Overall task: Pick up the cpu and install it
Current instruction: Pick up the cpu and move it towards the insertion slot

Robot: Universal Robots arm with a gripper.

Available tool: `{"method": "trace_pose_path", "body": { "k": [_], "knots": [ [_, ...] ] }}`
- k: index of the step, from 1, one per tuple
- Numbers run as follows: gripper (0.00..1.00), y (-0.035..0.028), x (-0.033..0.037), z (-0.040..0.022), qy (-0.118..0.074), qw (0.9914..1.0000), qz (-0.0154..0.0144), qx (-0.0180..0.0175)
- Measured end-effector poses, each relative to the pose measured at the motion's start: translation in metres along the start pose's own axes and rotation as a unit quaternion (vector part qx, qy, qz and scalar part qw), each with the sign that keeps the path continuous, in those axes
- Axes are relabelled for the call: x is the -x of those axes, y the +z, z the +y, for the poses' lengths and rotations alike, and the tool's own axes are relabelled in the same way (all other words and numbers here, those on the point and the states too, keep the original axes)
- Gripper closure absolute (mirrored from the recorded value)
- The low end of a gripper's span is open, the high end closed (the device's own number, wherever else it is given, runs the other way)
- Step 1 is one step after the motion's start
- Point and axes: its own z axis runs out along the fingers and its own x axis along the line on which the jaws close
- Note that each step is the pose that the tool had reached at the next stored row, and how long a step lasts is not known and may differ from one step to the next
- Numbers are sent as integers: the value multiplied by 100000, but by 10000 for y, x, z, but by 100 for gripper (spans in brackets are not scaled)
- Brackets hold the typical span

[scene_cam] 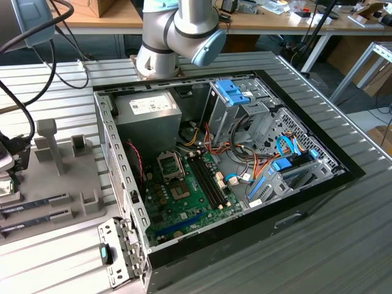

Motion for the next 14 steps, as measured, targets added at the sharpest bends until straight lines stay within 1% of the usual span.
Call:
{"method": "trace_pose_path", "body": {
  "k": [14],
  "knots": [
    [52,79,-2,0,0,100000,4,-3]
  ]
}}
